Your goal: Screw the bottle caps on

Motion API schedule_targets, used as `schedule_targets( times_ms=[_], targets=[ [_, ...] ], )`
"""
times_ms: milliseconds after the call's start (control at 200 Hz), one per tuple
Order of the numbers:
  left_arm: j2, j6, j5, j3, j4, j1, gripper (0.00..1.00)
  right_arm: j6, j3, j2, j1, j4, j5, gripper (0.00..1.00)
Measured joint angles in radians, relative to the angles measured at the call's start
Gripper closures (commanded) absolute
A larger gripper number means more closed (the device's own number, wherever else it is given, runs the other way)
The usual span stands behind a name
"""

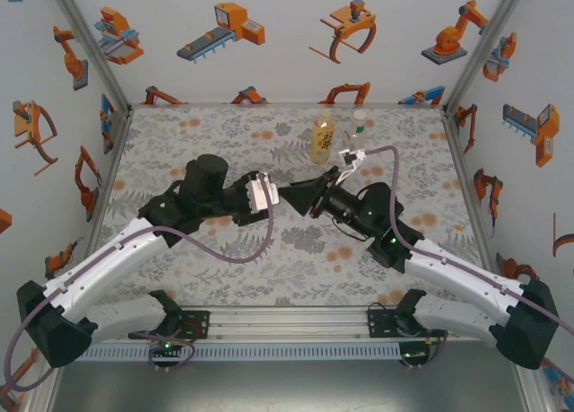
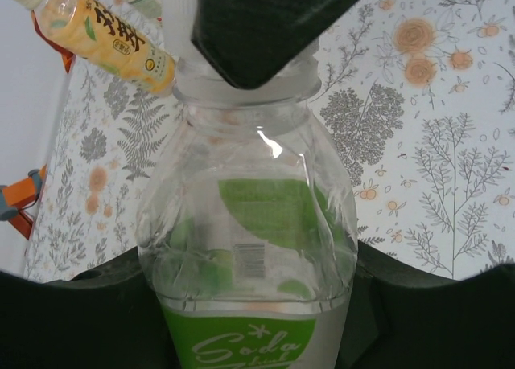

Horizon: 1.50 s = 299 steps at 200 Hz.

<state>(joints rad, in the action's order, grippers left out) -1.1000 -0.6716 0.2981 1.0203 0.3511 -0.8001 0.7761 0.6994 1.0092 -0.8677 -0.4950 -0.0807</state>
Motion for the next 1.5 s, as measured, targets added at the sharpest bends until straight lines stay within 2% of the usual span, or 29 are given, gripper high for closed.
schedule_targets(
  times_ms=[130, 305, 340, 476, 556, 621, 691, 911, 1076, 1177, 1267, 1387, 1497],
  targets=[
    [-0.013, 0.009, -0.034, -0.003, 0.001, -0.009, 1.0, 0.223, 0.016, 0.0, -0.005, 0.108, 0.078, 1.0],
    [-0.031, 0.008, -0.046, -0.003, 0.004, -0.011, 1.0, 0.367, 0.016, -0.006, -0.005, 0.179, 0.121, 1.0],
    [-0.034, 0.008, -0.045, -0.003, 0.004, -0.012, 1.0, 0.381, 0.016, -0.009, -0.005, 0.192, 0.125, 0.89],
    [-0.045, -0.002, -0.031, -0.002, 0.015, -0.013, 1.0, 0.37, 0.024, -0.012, -0.005, 0.221, 0.12, 0.65],
    [-0.055, -0.022, -0.013, 0.013, 0.037, -0.01, 1.0, 0.318, 0.041, -0.013, -0.005, 0.249, 0.104, 0.45],
    [-0.059, -0.045, 0.025, 0.031, 0.051, -0.013, 1.0, 0.243, 0.062, -0.016, -0.003, 0.278, 0.092, 0.3],
    [-0.059, -0.068, 0.062, 0.045, 0.064, -0.018, 1.0, 0.152, 0.088, -0.032, -0.002, 0.325, 0.082, 0.28],
    [-0.059, -0.123, 0.148, 0.051, 0.116, -0.018, 1.0, -0.236, 0.164, -0.163, 0.0, 0.444, 0.029, 0.29],
    [-0.072, -0.156, 0.203, 0.075, 0.179, -0.018, 1.0, -0.565, 0.174, -0.251, 0.0, 0.506, -0.114, 0.32],
    [-0.086, -0.174, 0.235, 0.094, 0.212, -0.018, 1.0, -0.753, 0.228, -0.238, 0.0, 0.602, -0.233, 0.38],
    [-0.091, -0.181, 0.26, 0.097, 0.23, -0.018, 1.0, -0.909, 0.276, -0.204, 0.0, 0.681, -0.314, 0.38],
    [-0.091, -0.184, 0.284, 0.097, 0.249, -0.018, 1.0, -1.083, 0.285, -0.165, 0.0, 0.755, -0.383, 0.38],
    [-0.091, -0.183, 0.289, 0.097, 0.248, -0.018, 1.0, -1.181, 0.284, -0.137, 0.0, 0.779, -0.426, 0.42]
  ],
)
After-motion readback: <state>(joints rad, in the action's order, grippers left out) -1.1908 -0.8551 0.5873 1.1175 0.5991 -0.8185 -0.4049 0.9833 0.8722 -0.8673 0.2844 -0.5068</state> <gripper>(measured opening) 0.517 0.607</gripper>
